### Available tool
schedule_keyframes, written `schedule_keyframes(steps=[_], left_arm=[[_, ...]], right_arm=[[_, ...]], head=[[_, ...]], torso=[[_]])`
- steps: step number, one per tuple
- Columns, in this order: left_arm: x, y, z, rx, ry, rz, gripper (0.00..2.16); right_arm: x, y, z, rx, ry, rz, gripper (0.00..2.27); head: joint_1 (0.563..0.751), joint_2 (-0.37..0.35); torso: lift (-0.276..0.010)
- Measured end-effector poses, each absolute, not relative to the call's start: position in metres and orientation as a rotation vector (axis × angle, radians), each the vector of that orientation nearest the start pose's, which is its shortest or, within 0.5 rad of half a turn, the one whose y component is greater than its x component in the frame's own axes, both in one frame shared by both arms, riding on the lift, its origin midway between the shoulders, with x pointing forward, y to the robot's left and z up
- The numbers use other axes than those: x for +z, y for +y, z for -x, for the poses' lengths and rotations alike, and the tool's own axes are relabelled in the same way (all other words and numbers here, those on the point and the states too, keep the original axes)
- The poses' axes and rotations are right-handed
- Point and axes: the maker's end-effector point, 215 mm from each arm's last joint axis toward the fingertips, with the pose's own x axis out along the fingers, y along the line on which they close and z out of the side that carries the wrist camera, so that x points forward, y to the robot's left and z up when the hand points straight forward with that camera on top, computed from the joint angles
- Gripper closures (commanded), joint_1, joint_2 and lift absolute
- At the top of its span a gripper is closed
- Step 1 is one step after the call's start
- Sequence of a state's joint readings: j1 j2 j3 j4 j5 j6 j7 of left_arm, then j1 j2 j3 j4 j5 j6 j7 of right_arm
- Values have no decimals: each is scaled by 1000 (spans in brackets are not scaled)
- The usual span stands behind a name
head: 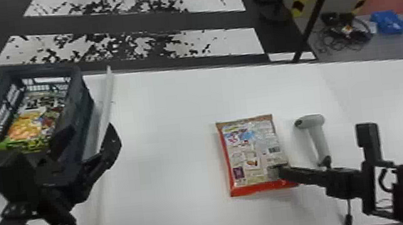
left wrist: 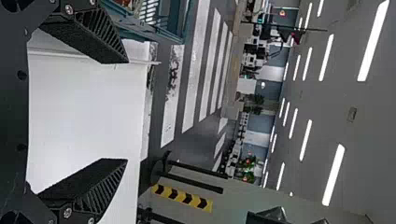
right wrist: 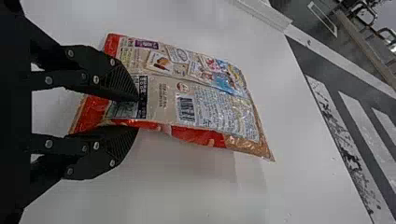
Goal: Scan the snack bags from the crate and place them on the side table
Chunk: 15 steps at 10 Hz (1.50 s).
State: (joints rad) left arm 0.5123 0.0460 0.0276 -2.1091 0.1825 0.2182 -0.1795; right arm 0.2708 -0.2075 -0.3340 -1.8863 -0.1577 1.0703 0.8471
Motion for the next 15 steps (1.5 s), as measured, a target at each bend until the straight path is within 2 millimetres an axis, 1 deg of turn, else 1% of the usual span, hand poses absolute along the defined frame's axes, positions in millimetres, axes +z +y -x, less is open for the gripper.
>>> schedule_keyframes(steps=[3,4,5,6,7,8,9,10,11,13,14,15], left_arm=[[-367,198,-437,-196,181,145,130],[-367,197,-437,-197,181,145,130],[-367,197,-437,-197,181,145,130],[-367,197,-437,-197,181,145,130],[-367,197,-437,-197,181,145,130],[-367,197,-437,-197,181,145,130],[-366,198,-437,-196,181,144,130],[-366,198,-437,-196,180,145,130],[-366,197,-437,-196,180,146,130],[-366,197,-437,-195,180,148,130],[-367,197,-437,-195,181,148,130],[-367,197,-437,-196,181,148,130]], right_arm=[[-478,-292,-377,499,782,-506,2246],[-464,-302,-381,489,736,-554,2246],[-447,-318,-387,471,668,-593,2243],[-429,-341,-396,429,586,-607,2246],[-416,-368,-403,357,527,-613,2246],[-409,-398,-408,274,486,-617,2246],[-407,-428,-411,188,449,-625,2246],[-407,-460,-412,95,407,-626,2246],[-411,-493,-411,-12,366,-622,2246],[-422,-553,-407,-200,280,-625,2243],[-428,-580,-404,-284,239,-620,2243],[-437,-603,-401,-361,211,-615,2243]], head=[[695,-129],[695,-143],[695,-162],[695,-193],[695,-210],[695,-248],[695,-291],[695,-336],[695,-350],[695,-350],[695,-350],[695,-350]], torso=[[-94],[-94],[-94],[-94],[-94],[-94],[-94],[-94],[-94],[-94],[-94],[-94]])
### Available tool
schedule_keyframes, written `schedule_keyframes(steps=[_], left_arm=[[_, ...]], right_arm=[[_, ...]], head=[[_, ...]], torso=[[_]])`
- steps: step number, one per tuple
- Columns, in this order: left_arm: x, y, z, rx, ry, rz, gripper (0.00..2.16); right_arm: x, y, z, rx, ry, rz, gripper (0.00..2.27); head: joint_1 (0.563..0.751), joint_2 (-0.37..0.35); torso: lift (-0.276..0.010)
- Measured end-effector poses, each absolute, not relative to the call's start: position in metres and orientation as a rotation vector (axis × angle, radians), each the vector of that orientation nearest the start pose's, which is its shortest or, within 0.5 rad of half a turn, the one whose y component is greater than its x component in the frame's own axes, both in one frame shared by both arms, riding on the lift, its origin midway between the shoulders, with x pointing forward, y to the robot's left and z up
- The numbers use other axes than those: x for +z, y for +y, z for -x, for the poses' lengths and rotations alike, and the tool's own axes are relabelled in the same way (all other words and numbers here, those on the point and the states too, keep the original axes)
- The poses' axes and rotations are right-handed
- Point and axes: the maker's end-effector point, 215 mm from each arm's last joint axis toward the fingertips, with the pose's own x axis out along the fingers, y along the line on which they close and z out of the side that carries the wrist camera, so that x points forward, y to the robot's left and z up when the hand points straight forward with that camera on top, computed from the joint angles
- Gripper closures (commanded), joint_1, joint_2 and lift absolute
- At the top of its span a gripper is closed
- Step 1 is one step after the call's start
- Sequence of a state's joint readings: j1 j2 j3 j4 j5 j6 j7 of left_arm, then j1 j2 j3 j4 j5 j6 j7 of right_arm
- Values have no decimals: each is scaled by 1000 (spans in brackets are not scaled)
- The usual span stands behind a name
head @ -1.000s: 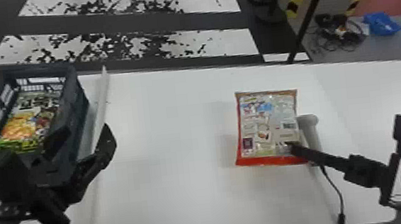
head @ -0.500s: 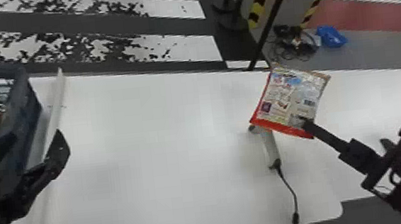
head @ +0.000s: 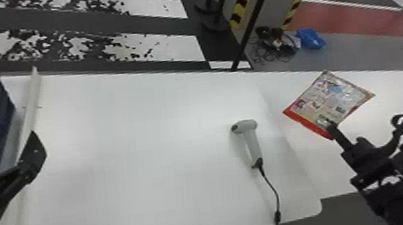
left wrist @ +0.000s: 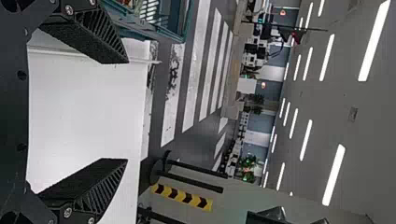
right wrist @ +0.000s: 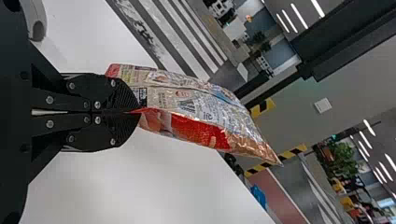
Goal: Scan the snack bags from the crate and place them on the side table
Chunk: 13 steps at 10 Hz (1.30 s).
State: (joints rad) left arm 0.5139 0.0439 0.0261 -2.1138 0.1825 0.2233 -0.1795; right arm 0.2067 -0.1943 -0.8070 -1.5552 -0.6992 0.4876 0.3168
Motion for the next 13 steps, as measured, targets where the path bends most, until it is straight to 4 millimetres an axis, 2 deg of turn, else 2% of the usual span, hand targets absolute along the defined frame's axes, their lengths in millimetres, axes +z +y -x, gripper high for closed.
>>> schedule_keyframes(steps=[1,2,3,4,5,6,8,10,11,12,13], left_arm=[[-367,197,-437,-196,181,147,130],[-367,197,-437,-196,182,146,130],[-367,197,-437,-197,182,146,130],[-367,197,-437,-197,182,147,130],[-367,197,-437,-198,181,146,130],[-367,197,-437,-198,181,146,130],[-366,197,-437,-198,180,147,130],[-366,197,-437,-198,179,147,130],[-365,197,-437,-198,178,148,130],[-365,197,-437,-198,176,149,130],[-364,197,-437,-197,176,151,130]], right_arm=[[-448,-620,-398,-427,199,-614,2226],[-458,-634,-395,-478,195,-609,2108],[-469,-642,-392,-516,201,-600,1878],[-480,-646,-391,-540,216,-594,1268],[-491,-646,-390,-558,239,-590,353],[-498,-647,-389,-571,255,-588,-1],[-502,-648,-387,-580,264,-588,53],[-494,-650,-385,-592,243,-574,63],[-479,-649,-383,-591,204,-543,63],[-457,-639,-382,-570,149,-493,63],[-437,-619,-383,-535,107,-445,63]], head=[[695,-350],[695,-350],[695,-350],[695,-350],[695,-350],[695,-350],[695,-350],[695,-350],[695,-350],[695,-350],[695,-350]], torso=[[-94],[-94],[-94],[-94],[-94],[-94],[-94],[-94],[-94],[-94],[-94]])
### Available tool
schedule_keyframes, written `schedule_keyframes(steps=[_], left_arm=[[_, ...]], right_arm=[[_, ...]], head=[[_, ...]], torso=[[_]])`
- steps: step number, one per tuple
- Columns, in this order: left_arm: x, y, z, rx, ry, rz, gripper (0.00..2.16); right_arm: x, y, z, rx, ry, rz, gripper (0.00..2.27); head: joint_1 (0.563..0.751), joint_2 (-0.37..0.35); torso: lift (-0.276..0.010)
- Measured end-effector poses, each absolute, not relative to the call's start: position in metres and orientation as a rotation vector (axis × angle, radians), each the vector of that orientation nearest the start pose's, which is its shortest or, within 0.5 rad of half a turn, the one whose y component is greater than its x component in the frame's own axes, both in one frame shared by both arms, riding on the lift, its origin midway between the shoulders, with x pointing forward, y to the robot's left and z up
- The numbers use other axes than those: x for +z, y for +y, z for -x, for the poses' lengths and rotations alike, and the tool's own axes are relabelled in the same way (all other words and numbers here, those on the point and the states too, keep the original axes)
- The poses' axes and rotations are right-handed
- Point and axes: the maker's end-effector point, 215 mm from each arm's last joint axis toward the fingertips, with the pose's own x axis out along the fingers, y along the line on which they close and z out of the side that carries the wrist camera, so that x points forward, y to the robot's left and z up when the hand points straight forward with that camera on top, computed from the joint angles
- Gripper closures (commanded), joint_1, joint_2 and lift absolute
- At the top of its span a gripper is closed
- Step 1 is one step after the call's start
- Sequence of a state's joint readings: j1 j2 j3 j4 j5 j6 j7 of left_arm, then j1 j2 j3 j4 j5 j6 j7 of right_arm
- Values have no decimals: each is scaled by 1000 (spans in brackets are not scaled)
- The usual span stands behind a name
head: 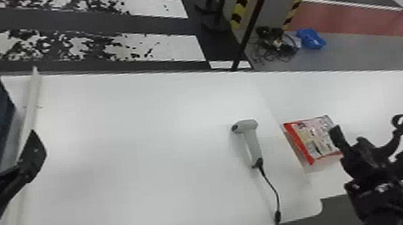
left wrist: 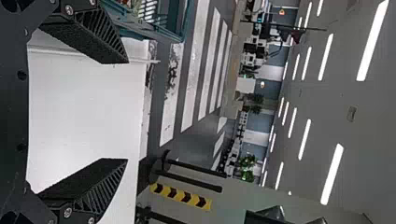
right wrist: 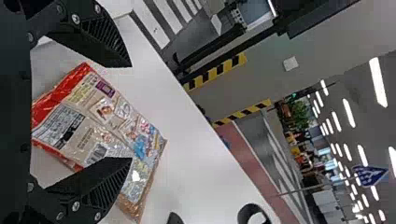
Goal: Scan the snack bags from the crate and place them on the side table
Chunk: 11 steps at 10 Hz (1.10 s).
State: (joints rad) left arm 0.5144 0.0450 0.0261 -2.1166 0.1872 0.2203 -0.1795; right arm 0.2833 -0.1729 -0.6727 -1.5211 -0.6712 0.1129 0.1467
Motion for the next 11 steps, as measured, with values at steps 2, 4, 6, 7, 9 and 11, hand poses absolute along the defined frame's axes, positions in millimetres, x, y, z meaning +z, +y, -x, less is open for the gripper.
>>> schedule_keyframes(steps=[2,4,6,7,9,11], left_arm=[[-362,196,-437,-197,172,152,134],[-362,197,-437,-197,171,152,134],[-362,196,-437,-197,172,153,134],[-362,196,-437,-196,172,154,134],[-364,196,-437,-195,174,154,134],[-364,196,-437,-193,175,155,134]], right_arm=[[-397,-561,-390,-440,29,-319,66],[-350,-486,-397,-315,-85,-180,66],[-315,-402,-398,-181,-200,-81,66],[-306,-362,-398,-114,-238,-50,66],[-294,-286,-394,9,-298,-10,66],[-300,-232,-390,95,-293,0,66]], head=[[695,-350],[695,-350],[695,-273],[695,-242],[695,-127],[695,-58]], torso=[[-94],[-94],[-94],[-94],[-94],[-94]])
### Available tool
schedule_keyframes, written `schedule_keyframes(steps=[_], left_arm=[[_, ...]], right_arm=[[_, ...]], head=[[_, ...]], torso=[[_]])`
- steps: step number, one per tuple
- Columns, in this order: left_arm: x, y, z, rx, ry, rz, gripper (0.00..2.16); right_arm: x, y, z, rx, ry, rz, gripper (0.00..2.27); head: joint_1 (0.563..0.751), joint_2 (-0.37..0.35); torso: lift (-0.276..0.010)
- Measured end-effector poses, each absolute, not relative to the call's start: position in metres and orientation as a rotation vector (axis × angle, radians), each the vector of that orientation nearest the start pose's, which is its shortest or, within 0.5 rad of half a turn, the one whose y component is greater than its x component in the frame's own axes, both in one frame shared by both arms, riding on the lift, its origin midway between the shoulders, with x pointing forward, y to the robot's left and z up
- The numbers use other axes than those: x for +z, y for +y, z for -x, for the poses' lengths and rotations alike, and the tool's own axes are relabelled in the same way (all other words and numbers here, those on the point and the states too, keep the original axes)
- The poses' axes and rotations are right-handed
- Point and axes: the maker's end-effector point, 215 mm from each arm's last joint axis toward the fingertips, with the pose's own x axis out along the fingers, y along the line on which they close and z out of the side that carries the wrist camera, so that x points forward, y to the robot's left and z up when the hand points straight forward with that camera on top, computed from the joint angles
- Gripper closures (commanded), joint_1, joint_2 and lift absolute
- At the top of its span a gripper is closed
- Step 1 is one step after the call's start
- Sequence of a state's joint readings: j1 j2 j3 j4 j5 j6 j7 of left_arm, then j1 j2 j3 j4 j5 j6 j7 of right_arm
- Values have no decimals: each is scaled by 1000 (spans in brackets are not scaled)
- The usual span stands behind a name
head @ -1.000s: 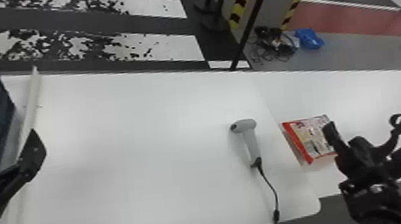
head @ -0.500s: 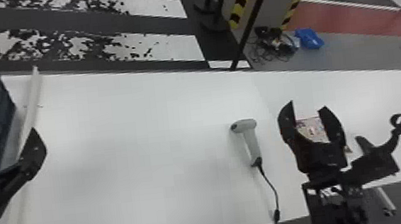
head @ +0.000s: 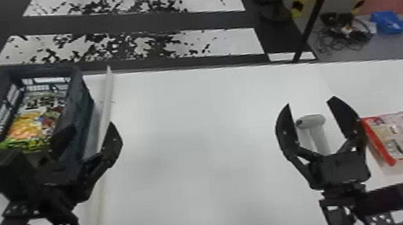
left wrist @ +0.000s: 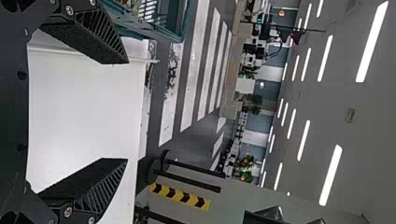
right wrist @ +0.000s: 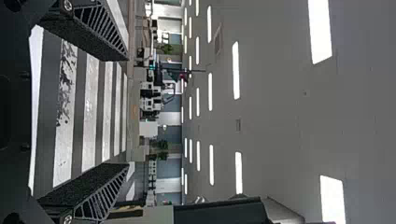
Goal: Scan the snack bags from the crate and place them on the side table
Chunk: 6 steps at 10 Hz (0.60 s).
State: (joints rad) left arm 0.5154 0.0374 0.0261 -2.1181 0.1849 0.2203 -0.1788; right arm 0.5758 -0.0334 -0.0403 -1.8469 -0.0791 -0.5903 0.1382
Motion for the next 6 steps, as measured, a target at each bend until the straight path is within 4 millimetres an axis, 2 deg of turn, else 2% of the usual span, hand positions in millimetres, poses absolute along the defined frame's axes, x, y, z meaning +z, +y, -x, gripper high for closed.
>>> schedule_keyframes(steps=[2,3,6], left_arm=[[-365,197,-437,-189,176,151,134],[-364,195,-437,-192,176,147,137],[-356,191,-434,-217,160,128,144]], right_arm=[[-326,-196,-389,153,-216,-3,66],[-336,-185,-389,171,-184,-5,63],[-368,-178,-394,182,-71,-23,60]], head=[[695,-1],[695,14],[695,17]], torso=[[-94],[-94],[-94]])
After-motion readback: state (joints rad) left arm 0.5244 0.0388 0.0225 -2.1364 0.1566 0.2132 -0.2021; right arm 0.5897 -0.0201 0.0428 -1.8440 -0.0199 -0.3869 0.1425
